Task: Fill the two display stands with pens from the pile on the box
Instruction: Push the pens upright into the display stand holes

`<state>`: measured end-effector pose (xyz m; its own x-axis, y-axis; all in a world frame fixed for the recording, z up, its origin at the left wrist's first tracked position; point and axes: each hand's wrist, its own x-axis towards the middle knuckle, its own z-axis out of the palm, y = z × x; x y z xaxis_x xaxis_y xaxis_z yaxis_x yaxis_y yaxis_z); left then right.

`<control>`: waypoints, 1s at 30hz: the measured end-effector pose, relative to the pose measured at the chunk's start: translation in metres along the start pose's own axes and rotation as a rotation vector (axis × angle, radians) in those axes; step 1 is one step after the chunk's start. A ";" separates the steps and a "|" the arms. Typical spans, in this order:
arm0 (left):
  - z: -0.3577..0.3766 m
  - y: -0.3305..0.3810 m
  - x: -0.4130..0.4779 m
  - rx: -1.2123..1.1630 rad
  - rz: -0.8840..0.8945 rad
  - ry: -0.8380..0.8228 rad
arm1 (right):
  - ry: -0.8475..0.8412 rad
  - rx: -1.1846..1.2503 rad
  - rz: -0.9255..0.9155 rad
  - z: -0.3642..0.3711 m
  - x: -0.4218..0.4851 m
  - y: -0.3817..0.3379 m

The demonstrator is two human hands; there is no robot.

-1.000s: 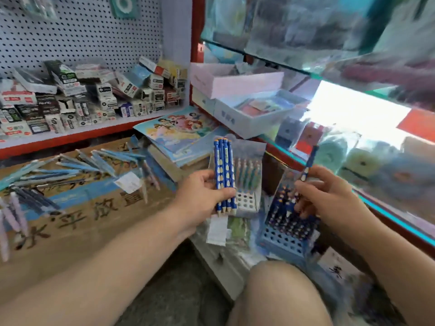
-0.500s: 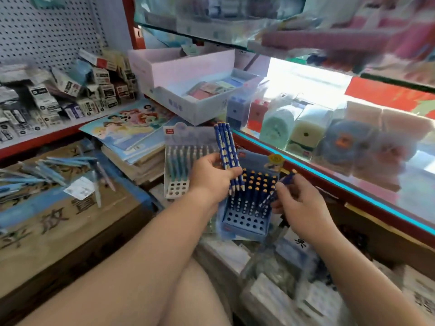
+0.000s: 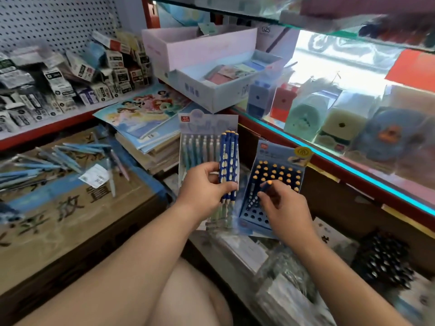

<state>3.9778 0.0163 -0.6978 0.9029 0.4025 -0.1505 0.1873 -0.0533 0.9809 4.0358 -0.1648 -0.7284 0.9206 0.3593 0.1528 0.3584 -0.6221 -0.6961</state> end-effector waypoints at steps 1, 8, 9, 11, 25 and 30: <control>-0.002 -0.001 0.000 -0.004 0.001 -0.007 | -0.005 -0.001 0.001 0.002 0.000 0.001; -0.004 -0.005 0.002 -0.016 0.003 -0.035 | 0.024 -0.170 -0.017 0.011 0.009 0.003; -0.004 -0.005 0.003 -0.018 0.004 -0.039 | 0.034 -0.177 -0.010 0.012 0.011 0.002; -0.003 -0.006 0.004 -0.023 0.003 -0.040 | 0.045 -0.202 0.009 0.014 0.013 0.000; -0.002 -0.008 0.005 0.012 -0.021 -0.084 | 0.007 -0.060 0.155 0.020 0.003 0.011; 0.001 -0.006 0.001 0.025 -0.041 -0.266 | 0.004 0.542 0.172 -0.016 0.005 -0.023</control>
<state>3.9779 0.0161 -0.7039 0.9636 0.1511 -0.2206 0.2325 -0.0661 0.9703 4.0346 -0.1598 -0.7010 0.9597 0.2811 0.0072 0.0732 -0.2250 -0.9716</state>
